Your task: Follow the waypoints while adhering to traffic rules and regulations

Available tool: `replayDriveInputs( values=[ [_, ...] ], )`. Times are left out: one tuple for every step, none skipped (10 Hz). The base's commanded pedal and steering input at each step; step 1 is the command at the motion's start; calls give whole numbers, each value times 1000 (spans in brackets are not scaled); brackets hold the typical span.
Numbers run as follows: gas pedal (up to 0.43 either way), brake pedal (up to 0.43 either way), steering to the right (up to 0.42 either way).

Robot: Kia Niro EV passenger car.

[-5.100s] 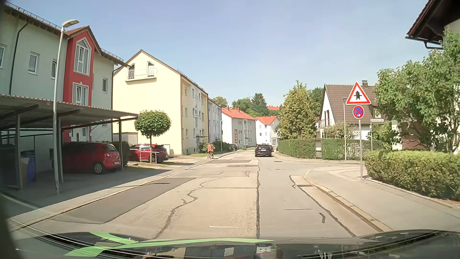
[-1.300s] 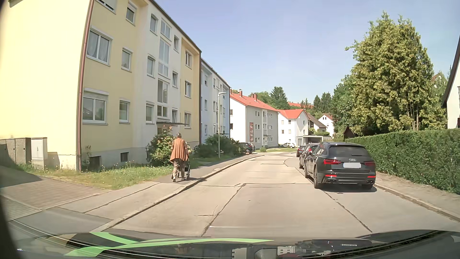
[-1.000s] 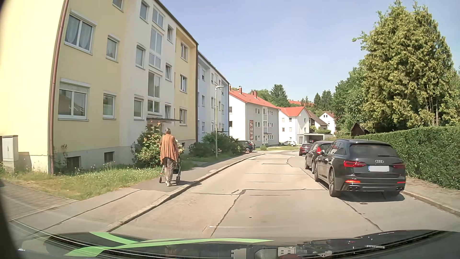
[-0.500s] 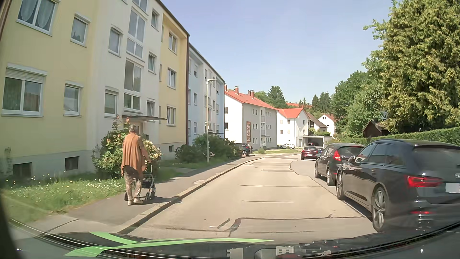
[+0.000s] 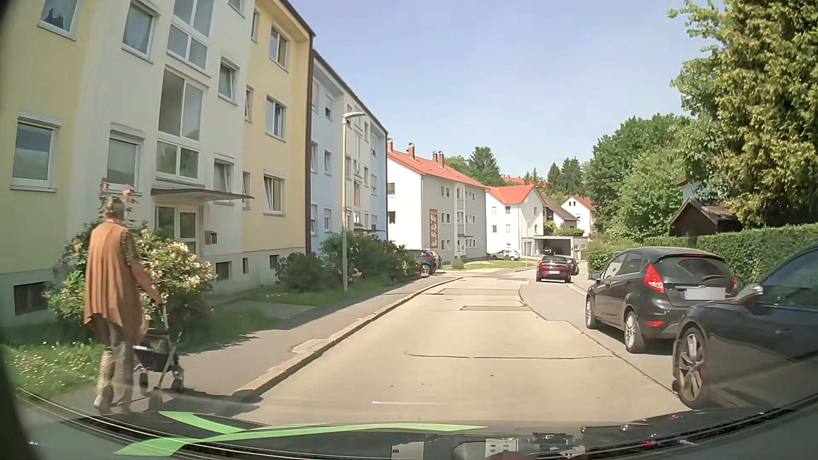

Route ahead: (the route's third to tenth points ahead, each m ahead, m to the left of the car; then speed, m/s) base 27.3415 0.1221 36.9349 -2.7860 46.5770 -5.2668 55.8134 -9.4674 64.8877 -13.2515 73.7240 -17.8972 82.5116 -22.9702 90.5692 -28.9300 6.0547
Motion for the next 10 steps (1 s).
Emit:
replayDriveInputs(
  values=[
    [0,0,25],
    [0,0,27],
    [0,0,29],
    [0,0,29],
    [0,0,28],
    [0,0,27],
    [0,0,27],
    [0,0,27],
    [0,0,27],
    [0,0,26]
  ],
)
